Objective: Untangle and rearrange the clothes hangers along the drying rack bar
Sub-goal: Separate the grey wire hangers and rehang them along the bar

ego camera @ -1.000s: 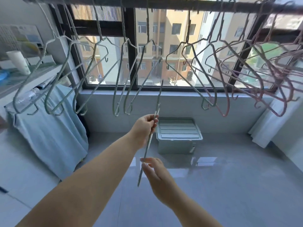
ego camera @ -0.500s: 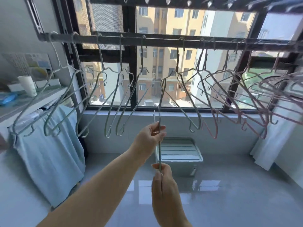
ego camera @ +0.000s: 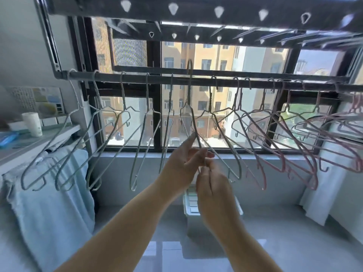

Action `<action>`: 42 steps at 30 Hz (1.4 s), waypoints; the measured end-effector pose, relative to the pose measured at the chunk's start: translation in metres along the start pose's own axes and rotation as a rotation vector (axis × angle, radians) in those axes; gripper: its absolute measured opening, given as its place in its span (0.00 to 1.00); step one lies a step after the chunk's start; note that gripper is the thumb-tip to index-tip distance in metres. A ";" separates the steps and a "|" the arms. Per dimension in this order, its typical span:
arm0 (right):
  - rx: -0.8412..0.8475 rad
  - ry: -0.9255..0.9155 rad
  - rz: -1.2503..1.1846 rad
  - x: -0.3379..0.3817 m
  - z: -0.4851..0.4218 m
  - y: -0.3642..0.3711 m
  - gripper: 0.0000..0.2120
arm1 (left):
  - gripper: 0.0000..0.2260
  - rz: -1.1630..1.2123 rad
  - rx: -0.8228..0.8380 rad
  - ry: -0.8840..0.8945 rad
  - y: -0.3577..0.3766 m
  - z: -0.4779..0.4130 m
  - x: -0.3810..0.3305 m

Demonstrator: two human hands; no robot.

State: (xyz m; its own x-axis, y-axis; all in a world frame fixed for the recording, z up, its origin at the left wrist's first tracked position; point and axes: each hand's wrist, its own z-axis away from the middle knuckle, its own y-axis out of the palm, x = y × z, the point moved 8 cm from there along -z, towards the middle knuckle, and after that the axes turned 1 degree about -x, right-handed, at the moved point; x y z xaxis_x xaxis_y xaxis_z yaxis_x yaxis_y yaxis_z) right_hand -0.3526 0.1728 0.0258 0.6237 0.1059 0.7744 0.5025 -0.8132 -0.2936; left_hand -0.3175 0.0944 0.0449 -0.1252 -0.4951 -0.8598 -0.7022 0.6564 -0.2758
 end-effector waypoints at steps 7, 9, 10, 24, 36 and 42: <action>0.004 0.114 0.039 -0.006 -0.035 0.006 0.13 | 0.20 -0.040 -0.055 -0.049 -0.004 -0.028 0.004; 0.012 0.145 0.052 -0.010 -0.037 0.008 0.14 | 0.19 0.005 -0.057 -0.090 -0.002 -0.032 0.012; 0.019 0.155 0.055 -0.014 -0.038 0.009 0.14 | 0.19 0.025 -0.059 -0.108 -0.001 -0.032 0.017; 0.089 0.125 0.525 -0.020 -0.068 -0.069 0.18 | 0.15 0.013 -0.330 0.248 0.022 0.008 -0.028; 0.238 0.439 -0.117 -0.081 -0.079 -0.053 0.17 | 0.23 -0.069 -0.133 -0.003 0.077 -0.010 0.044; 0.244 0.457 -0.155 -0.084 -0.088 -0.038 0.18 | 0.22 -0.019 -0.190 0.004 0.073 -0.014 0.056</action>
State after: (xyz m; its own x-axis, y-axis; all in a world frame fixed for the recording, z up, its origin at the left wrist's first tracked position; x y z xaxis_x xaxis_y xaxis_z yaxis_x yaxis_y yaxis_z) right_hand -0.4767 0.1445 0.0212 0.2349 -0.0903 0.9678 0.7264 -0.6453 -0.2365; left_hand -0.3856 0.1061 -0.0175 -0.1136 -0.5088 -0.8533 -0.8241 0.5280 -0.2050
